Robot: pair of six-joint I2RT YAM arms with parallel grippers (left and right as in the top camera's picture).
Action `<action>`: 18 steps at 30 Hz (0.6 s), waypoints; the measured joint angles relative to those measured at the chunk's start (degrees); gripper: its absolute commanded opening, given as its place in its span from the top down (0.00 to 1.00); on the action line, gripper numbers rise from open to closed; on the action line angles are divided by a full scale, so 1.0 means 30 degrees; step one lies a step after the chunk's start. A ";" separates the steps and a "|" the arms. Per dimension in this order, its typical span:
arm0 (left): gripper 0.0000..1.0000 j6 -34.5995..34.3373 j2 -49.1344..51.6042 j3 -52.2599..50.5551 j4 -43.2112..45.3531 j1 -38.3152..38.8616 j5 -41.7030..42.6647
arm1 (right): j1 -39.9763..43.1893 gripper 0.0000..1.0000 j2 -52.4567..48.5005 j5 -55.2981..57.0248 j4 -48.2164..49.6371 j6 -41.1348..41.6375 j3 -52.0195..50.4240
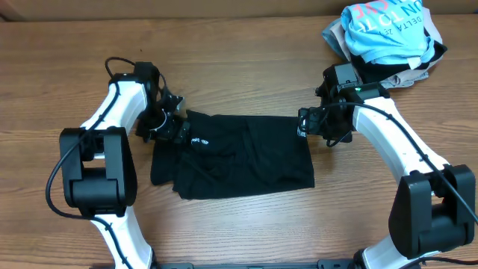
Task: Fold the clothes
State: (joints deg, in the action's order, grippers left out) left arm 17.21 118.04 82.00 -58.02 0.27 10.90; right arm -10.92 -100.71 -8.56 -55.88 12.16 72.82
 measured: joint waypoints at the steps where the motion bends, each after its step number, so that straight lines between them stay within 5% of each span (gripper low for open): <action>1: 0.06 0.0044 -0.0022 -0.0044 0.0204 -0.0007 0.0044 | 0.0000 0.09 0.0000 0.0000 -0.0080 0.0007 0.0000; 18: 0.14 -0.0087 -0.0036 -0.0168 0.0153 -0.2149 0.0882 | 0.0000 0.09 0.0000 0.0007 -0.1100 0.0386 0.0000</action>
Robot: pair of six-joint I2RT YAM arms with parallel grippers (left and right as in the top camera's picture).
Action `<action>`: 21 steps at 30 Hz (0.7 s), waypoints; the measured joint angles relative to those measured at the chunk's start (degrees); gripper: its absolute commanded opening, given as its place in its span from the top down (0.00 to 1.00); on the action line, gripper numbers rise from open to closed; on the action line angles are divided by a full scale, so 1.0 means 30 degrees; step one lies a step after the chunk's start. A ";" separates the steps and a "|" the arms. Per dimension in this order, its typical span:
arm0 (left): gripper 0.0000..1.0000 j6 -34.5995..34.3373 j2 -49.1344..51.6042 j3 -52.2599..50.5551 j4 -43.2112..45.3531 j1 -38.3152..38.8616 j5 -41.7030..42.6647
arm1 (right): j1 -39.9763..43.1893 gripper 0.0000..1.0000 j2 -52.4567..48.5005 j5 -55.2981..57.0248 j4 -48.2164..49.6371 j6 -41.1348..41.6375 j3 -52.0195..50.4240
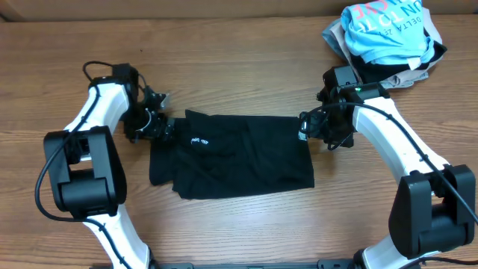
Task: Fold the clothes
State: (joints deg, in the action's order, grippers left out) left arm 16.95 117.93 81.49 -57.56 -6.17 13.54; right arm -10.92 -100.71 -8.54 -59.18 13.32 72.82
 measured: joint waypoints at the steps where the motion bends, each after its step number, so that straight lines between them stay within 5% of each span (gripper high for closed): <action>1: 0.14 -0.0160 -0.0029 -0.0044 -0.0124 -0.0109 -0.0204 | 0.0000 0.09 0.0000 0.0000 0.0000 0.0015 0.0000; 13: 0.20 -0.3096 -0.0852 -0.0656 -0.1683 -0.0189 -0.1311 | 0.0000 0.09 0.0000 0.0007 -0.0007 0.0058 0.0000; 21: 0.27 -0.3759 -0.1450 -0.2535 0.0051 0.0182 -0.1690 | 0.0000 0.09 0.0000 0.0007 -0.0015 0.0044 0.0000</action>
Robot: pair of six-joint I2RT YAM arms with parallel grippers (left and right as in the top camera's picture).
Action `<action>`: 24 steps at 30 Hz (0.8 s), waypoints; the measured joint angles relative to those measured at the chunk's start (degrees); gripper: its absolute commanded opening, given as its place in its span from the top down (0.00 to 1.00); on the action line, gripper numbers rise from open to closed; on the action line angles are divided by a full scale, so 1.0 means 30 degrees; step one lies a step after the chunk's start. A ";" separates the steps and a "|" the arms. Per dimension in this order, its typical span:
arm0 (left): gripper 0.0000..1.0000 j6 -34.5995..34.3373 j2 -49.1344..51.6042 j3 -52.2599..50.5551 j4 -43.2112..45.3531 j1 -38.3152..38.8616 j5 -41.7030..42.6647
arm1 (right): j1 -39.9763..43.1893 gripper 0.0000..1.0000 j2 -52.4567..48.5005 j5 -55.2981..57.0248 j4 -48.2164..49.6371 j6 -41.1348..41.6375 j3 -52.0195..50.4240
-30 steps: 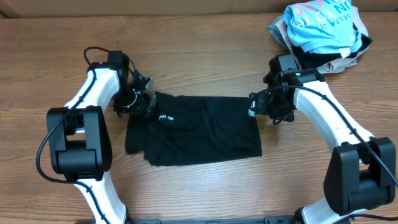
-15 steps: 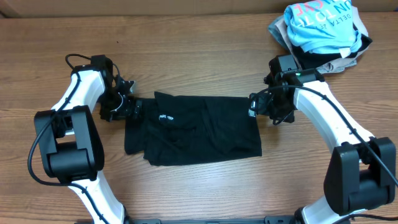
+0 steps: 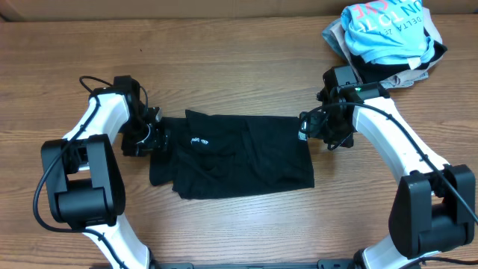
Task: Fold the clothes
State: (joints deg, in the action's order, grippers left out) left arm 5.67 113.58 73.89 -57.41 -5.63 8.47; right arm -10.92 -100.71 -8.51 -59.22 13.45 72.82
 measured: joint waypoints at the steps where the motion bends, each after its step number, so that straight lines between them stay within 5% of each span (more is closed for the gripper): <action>1: 0.37 0.0000 -0.0066 -0.0080 0.0102 0.0007 0.0000 | 0.0000 0.09 0.0000 -0.0007 -0.0036 0.0007 0.0000; 3: 0.69 0.0051 -0.0117 -0.0211 0.0663 0.0000 0.0117 | 0.0000 0.09 0.0000 -0.0007 -0.0058 0.0007 0.0000; 7: 0.96 0.0532 -0.0124 -0.0568 0.1559 0.0007 0.1370 | 0.0000 0.10 0.0000 -0.0007 -0.0044 0.0000 0.0000; 18: 0.96 0.0801 -0.0131 -0.0605 0.0576 -0.0146 0.2943 | 0.0000 0.18 0.0000 -0.0284 0.0219 -0.0007 0.0000; 24: 0.96 0.0801 -0.0452 0.2776 -0.1814 -0.0692 0.2113 | 0.0000 0.25 0.0000 -0.0736 0.0233 0.0029 0.0000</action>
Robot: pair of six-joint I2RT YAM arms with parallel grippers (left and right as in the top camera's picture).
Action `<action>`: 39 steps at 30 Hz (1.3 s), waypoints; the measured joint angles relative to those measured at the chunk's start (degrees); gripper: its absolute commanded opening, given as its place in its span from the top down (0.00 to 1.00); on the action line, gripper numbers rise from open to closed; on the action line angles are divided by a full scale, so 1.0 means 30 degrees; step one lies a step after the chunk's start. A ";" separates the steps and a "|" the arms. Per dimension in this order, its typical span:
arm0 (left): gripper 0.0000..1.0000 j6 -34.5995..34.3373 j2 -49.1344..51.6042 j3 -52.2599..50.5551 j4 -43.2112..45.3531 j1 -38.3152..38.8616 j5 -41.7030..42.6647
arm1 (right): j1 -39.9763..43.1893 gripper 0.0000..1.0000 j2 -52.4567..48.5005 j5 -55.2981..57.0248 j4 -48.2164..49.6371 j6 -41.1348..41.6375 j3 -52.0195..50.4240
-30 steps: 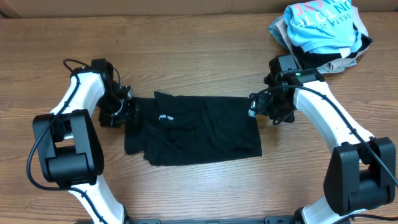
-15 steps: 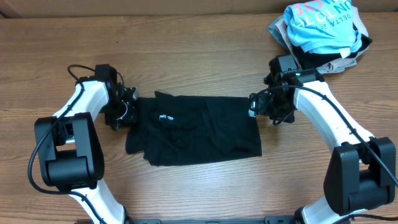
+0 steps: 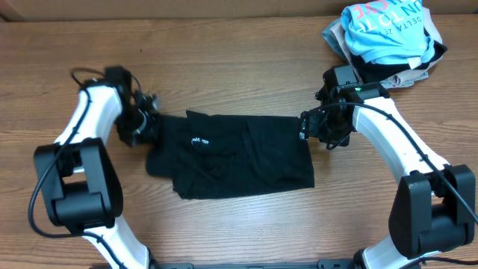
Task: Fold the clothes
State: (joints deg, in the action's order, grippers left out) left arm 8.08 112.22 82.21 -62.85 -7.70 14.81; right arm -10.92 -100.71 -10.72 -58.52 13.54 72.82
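A black garment [image 3: 235,153] lies spread flat in the middle of the wooden table [image 3: 239,67]. My left gripper [image 3: 148,125] sits at its upper-left corner. It looks shut on the cloth, whose left edge is drawn up toward the fingers. My right gripper [image 3: 305,127] rests at the garment's upper-right corner and appears shut on the edge there. The fingertips of both grippers are largely hidden by the wrists in the overhead view.
A pile of clothes [image 3: 388,33] with a light-blue printed shirt on top lies at the back right corner, just behind my right arm. Bare wood surrounds the garment.
My left gripper has moved slightly up and left at the garment's left end. The cloth's left edge now reaches up to it and the lower-left corner has pulled inward. The right arm is unchanged.
My left gripper was at the garment's top-left edge near the small white logo. It then stood further left, then lower beside the left edge. Now the cloth's left corner is drawn up to it. My right gripper stayed at the upper-right corner throughout.
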 measured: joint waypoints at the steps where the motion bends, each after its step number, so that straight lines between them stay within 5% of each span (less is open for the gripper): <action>1: 0.96 0.0007 -0.0182 0.0736 -0.0488 -0.0109 -0.0270 | 0.0000 0.25 0.0000 -0.0022 0.0000 -0.0007 0.0000; 7: 0.96 0.0568 -0.1020 0.4801 -0.3563 -0.0233 -0.1749 | 0.0000 0.26 0.0000 -0.0175 0.0109 0.0000 0.0000; 15: 0.96 0.0962 -0.1122 0.5901 -0.4983 0.0270 -0.2339 | 0.0000 0.32 0.0000 -0.0561 0.0124 -0.0015 0.0000; 27: 0.96 0.0393 -0.1122 0.6681 -0.4860 0.6455 -0.2521 | 0.0648 0.33 0.0029 -0.0874 -0.3206 0.0000 0.2761; 39: 0.96 -0.0670 -0.1122 0.9420 -0.4488 0.8706 0.0029 | 0.5238 0.28 0.0882 -0.0860 -0.5326 -0.0029 0.6076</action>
State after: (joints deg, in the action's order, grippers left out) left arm 6.07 108.86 110.48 -76.31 18.41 14.90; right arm 4.80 -98.06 -13.30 -74.50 13.45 91.05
